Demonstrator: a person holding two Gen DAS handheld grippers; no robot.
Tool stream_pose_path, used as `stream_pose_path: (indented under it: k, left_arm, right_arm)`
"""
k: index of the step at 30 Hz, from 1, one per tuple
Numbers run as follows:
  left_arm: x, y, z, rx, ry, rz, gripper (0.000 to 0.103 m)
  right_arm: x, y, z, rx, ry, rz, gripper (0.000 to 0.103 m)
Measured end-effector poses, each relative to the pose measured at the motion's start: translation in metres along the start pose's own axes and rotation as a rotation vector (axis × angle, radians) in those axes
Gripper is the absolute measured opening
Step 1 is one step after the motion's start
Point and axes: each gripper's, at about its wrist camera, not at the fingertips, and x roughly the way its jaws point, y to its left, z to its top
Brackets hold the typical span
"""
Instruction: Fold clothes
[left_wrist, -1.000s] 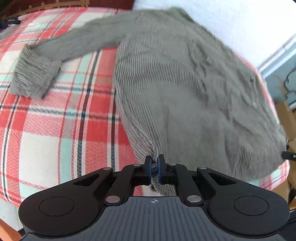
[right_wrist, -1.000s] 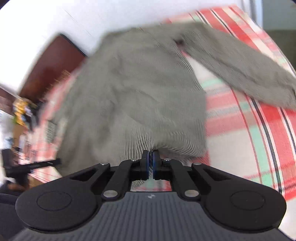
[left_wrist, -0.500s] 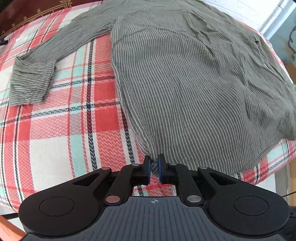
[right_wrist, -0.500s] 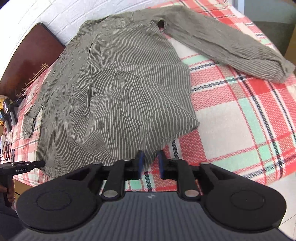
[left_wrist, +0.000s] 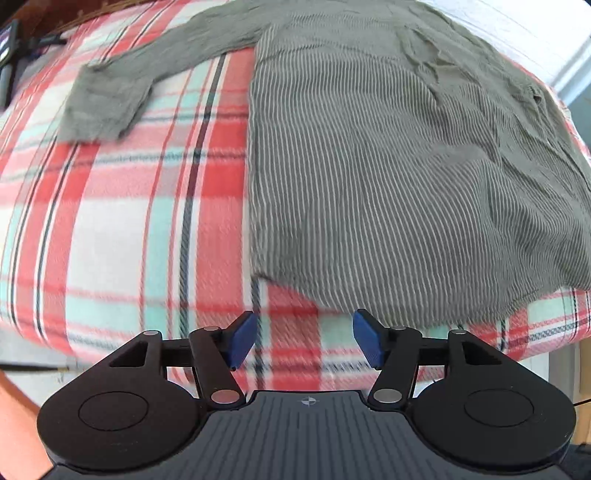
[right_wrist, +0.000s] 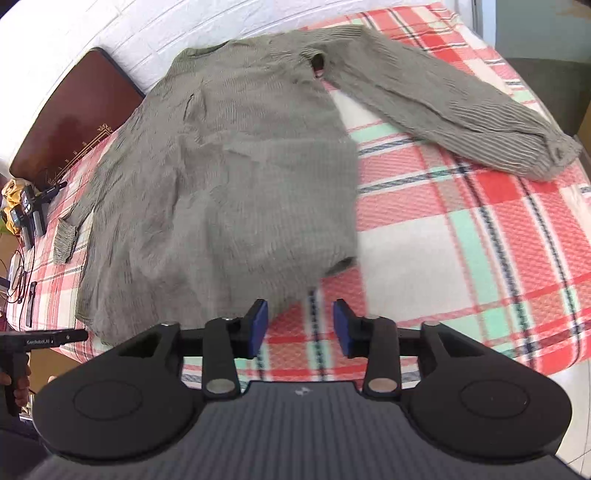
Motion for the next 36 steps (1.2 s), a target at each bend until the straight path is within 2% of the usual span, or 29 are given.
stream_pose_path:
  k: [2, 9, 13, 19, 29, 31, 33, 36]
  left_arm:
    - [0.001, -0.002, -0.008, -0.039, 0.001, -0.015, 0.073]
    - [0.002, -0.01, -0.015, -0.118, -0.034, -0.001, 0.075]
    - [0.003, -0.012, -0.018, -0.163, -0.054, 0.005, 0.077]
    - [0.005, 0.001, -0.004, -0.206, -0.085, -0.008, 0.077]
    - [0.022, 0.008, 0.028, -0.223, -0.126, -0.011, 0.077]
    - [0.027, 0.009, 0.033, -0.243, -0.126, -0.018, 0.068]
    - [0.027, 0.008, 0.035, -0.245, -0.132, -0.015, 0.007]
    - [0.024, 0.007, 0.034, -0.25, -0.126, -0.027, 0.001]
  right_arm:
    - [0.0, -0.011, 0.001, -0.006, -0.004, 0.004, 0.046]
    - [0.01, -0.033, 0.015, -0.004, -0.015, 0.031, 0.048]
    - [0.006, -0.038, 0.023, 0.043, -0.073, 0.051, 0.048]
    - [0.004, -0.05, 0.038, 0.157, -0.136, 0.065, 0.048]
    - [0.034, -0.042, 0.052, 0.126, -0.052, 0.068, 0.051]
    - [0.039, -0.041, 0.053, 0.126, -0.036, 0.066, 0.051]
    - [0.043, -0.04, 0.053, 0.122, -0.024, 0.064, 0.051]
    - [0.044, -0.04, 0.054, 0.127, -0.028, 0.069, 0.051]
